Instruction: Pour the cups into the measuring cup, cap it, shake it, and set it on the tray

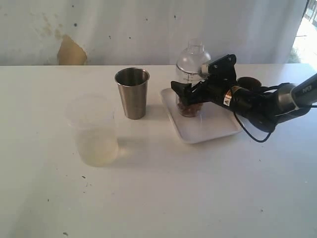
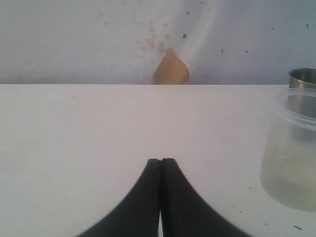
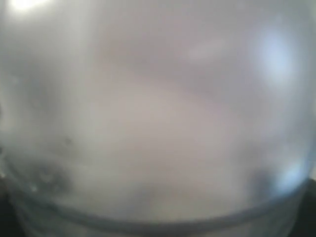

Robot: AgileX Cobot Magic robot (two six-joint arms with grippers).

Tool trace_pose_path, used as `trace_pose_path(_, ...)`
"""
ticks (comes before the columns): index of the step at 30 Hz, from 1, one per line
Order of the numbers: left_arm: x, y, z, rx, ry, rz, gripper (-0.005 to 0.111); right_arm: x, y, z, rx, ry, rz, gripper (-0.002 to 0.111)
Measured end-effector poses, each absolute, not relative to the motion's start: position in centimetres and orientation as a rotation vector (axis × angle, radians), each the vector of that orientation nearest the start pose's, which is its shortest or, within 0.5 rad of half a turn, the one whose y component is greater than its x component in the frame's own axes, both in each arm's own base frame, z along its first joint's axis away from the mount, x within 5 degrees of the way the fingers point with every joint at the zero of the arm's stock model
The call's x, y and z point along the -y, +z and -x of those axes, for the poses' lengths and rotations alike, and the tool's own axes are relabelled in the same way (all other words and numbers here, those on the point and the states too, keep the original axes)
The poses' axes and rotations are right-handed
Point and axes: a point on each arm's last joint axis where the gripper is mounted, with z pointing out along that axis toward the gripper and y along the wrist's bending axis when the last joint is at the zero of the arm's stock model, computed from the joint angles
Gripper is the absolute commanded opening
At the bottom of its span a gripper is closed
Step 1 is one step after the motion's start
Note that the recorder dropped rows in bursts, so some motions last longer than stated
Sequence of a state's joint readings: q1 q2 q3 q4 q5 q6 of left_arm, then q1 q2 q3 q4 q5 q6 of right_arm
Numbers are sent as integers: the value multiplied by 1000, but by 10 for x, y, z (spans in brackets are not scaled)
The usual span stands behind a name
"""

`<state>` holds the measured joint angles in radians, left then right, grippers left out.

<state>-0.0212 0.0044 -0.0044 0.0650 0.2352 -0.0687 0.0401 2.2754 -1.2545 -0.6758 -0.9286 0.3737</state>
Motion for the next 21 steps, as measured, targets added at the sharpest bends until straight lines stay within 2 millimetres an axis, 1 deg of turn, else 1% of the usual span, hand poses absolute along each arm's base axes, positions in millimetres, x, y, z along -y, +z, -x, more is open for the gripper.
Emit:
trace_pose_path(9,0,193,-56,-1718,-7,-2,0,-64,138,-455,-1582,418,477,93)
trace_pose_path(15,0,193,-56,-1718,-7,-2,0,-64,143,-454,-1581,439,463,93)
trace_pose_path(17,0,193,-56,-1718,-7,-2,0,-65,147,-454,-1576,448,462,93)
trace_pose_path(20,0,193,-56,-1718,-7,-2,0,-65,158,-453,-1557,445,480,93)
trace_pose_path(21,0,193,-56,-1718,-7,-2,0,-66,170,-451,-1539,436,490,93)
